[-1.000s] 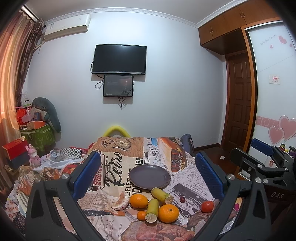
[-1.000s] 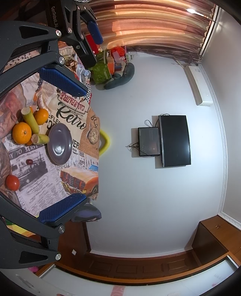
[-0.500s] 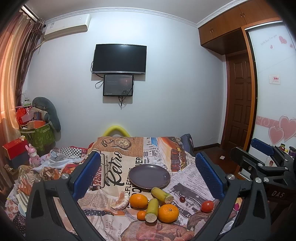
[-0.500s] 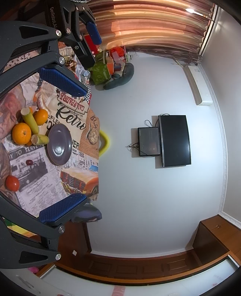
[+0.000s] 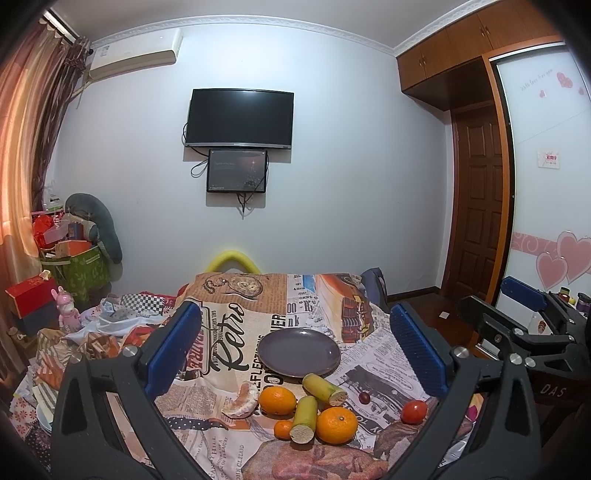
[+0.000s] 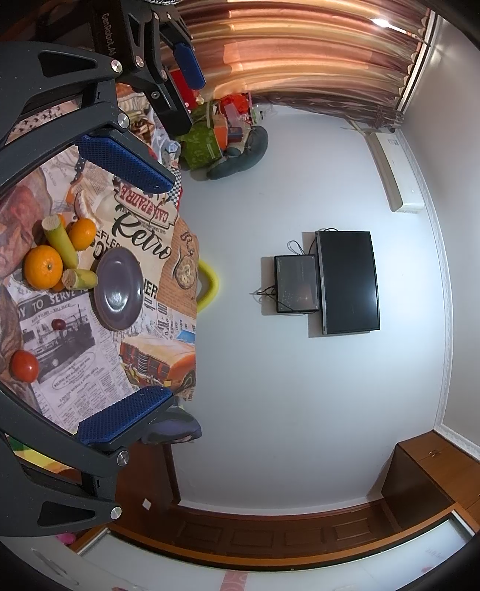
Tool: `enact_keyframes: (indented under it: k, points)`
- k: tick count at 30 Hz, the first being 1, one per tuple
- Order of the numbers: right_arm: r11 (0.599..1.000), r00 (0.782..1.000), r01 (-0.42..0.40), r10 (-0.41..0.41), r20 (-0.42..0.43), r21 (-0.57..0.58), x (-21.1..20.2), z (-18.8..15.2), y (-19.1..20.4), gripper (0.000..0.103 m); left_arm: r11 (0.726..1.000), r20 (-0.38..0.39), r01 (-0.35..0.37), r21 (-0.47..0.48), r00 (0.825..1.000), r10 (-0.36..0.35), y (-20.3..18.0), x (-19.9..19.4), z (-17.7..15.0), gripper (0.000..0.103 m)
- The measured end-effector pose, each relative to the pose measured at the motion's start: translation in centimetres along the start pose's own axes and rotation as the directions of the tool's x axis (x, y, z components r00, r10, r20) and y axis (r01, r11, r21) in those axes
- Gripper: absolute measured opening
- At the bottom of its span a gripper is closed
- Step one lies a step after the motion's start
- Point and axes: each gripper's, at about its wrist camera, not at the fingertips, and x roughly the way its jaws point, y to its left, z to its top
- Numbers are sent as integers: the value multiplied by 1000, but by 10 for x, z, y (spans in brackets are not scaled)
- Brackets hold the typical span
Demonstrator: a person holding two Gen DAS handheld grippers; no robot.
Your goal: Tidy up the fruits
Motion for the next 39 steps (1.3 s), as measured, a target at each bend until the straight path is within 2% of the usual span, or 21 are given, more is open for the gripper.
enact_keyframes:
  k: [18, 21, 23, 28, 30, 33, 36, 39]
  points:
    - [1000, 999, 9, -9, -36, 0, 8, -6, -4, 103, 1000, -8, 27, -3, 1000, -27, 2, 4, -2, 103]
    - [1000, 997, 20, -20, -75, 8, 15, -11, -10, 99, 999, -32, 39, -4, 999, -39, 2, 12, -4, 95]
    - [1000, 994, 25, -23, -110, 12, 21, -16, -16, 92, 999, -54, 46, -3, 997, -47, 3, 19, -6, 90]
    - [998, 976, 61, -53, -212, 29, 38, -35, -34, 86, 999, -118, 54, -7, 992, -54, 4, 43, -13, 87]
    - [996, 966, 84, -73, -249, 33, 45, -42, -42, 81, 998, -158, 61, -20, 985, -63, 3, 58, -18, 81]
    - [993, 949, 111, -93, -300, 44, 51, -52, -52, 78, 998, -212, 67, -20, 975, -70, 0, 76, -27, 80]
    - [992, 929, 113, -86, -361, 54, 59, -62, -63, 71, 996, -287, 82, -30, 954, -87, -3, 97, -41, 76]
    - [991, 907, 123, -87, -412, 62, 64, -76, -72, 70, 995, -356, 94, -34, 929, -100, -8, 114, -57, 74]
